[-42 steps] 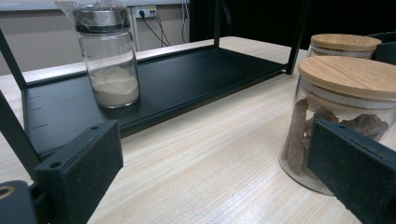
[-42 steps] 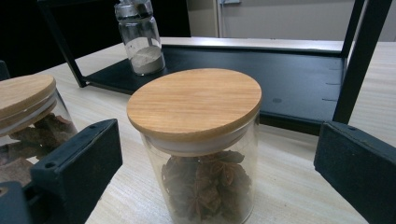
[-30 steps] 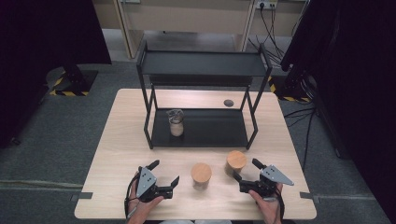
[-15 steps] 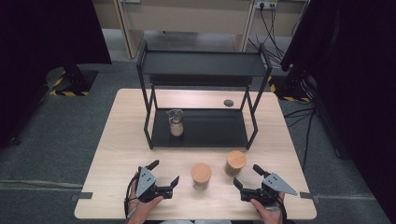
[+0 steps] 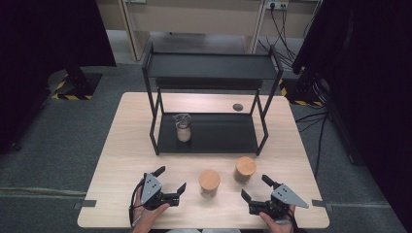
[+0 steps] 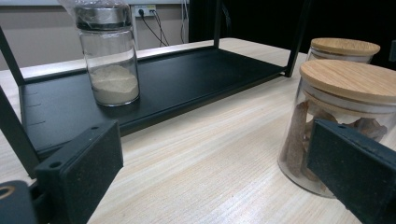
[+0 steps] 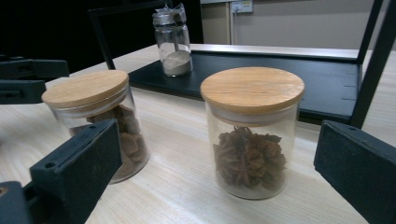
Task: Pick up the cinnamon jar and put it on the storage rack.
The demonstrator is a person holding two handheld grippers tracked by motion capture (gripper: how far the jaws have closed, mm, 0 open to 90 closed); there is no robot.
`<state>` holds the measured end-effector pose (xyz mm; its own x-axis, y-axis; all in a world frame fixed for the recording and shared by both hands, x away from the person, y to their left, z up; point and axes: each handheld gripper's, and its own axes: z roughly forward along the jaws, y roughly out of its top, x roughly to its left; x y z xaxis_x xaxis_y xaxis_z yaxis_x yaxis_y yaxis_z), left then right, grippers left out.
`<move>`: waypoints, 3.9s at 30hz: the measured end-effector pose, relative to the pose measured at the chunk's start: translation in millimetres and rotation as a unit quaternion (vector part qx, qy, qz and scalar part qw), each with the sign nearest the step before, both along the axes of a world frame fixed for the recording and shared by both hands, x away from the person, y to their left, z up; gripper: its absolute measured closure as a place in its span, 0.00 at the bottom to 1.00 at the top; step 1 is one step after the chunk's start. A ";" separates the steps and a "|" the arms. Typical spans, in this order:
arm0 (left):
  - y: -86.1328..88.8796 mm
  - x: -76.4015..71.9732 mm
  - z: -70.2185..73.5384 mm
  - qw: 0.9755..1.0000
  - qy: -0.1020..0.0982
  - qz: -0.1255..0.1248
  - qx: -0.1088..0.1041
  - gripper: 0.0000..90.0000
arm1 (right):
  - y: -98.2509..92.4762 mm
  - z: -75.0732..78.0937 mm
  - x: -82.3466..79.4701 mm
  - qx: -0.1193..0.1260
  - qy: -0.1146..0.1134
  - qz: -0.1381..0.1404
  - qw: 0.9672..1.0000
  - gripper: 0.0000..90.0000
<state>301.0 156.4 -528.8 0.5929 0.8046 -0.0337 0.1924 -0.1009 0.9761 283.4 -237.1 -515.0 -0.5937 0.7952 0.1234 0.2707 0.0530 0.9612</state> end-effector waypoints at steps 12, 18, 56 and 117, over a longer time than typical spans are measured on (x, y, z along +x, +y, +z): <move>-0.9 -0.6 0.0 1.000 -0.003 0.000 0.004 0.04 | 7.3 0.3 -4.8 -0.002 -0.002 0.016 1.000 0.02; -1.2 -0.6 0.0 1.000 -0.003 -0.001 0.005 0.04 | 10.9 0.8 -6.1 -0.003 -0.003 0.024 1.000 0.02; -0.6 0.5 0.1 1.000 0.002 0.000 0.001 0.04 | 40.2 -1.4 -11.1 -0.017 -0.001 0.073 0.997 0.02; -1.5 1.8 0.1 1.000 0.003 -0.003 0.000 0.04 | 96.4 -0.4 7.1 -0.043 -0.003 0.115 0.992 0.04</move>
<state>302.8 154.9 -528.7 0.5970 0.8013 -0.0382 0.1987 -0.1015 0.9748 290.5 -140.7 -515.4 -0.7608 0.6464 0.0574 0.2367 0.1941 0.9520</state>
